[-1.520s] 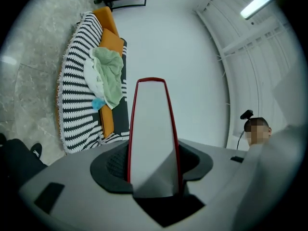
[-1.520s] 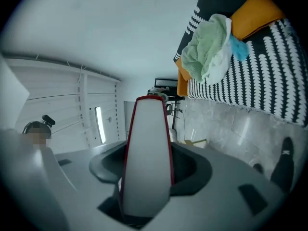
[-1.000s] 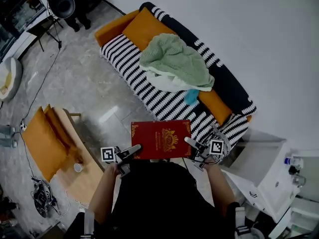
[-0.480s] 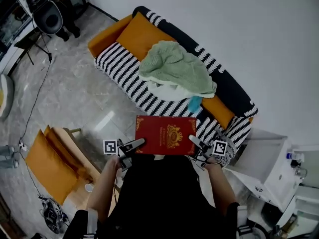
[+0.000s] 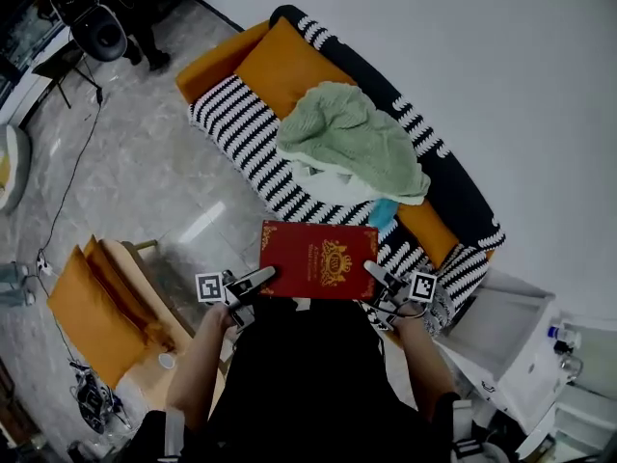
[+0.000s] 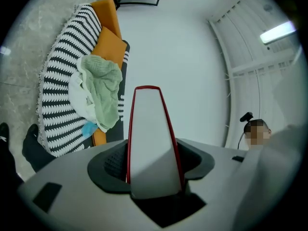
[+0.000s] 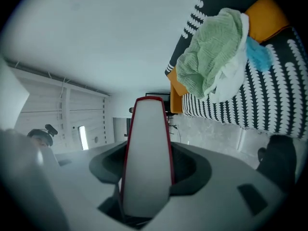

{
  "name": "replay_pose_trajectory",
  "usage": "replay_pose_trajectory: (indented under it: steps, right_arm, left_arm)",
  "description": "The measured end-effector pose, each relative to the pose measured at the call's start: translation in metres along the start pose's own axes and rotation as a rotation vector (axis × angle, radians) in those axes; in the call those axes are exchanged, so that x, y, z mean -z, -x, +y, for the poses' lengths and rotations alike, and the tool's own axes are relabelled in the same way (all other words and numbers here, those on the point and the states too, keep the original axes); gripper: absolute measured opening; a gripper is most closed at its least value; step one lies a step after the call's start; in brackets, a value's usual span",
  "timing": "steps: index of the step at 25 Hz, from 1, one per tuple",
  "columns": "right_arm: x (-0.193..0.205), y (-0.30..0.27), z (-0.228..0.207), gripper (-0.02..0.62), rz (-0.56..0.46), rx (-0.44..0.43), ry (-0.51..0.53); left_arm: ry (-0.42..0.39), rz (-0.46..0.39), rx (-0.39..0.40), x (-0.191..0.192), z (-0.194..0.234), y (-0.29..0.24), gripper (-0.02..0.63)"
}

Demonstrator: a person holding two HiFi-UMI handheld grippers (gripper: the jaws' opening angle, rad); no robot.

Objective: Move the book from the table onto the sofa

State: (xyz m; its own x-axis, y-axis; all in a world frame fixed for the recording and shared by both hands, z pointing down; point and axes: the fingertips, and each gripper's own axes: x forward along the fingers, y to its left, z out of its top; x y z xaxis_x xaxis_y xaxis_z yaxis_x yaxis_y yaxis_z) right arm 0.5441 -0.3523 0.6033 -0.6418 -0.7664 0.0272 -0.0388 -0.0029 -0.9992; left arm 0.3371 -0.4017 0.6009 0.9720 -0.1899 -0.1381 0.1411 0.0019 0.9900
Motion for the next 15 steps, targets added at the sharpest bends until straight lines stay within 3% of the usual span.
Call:
replay_pose_trajectory:
  steps: [7,15]
  right_arm:
    - [-0.058,-0.016,-0.010,0.245,0.073,-0.072,-0.034]
    - [-0.142,0.002,-0.035,0.245,0.003,-0.135,-0.090]
  left_arm:
    - [-0.040,-0.049,-0.071,-0.032,-0.001,-0.042,0.324]
    - [-0.014,-0.148,-0.130,-0.055,0.012,-0.066,0.324]
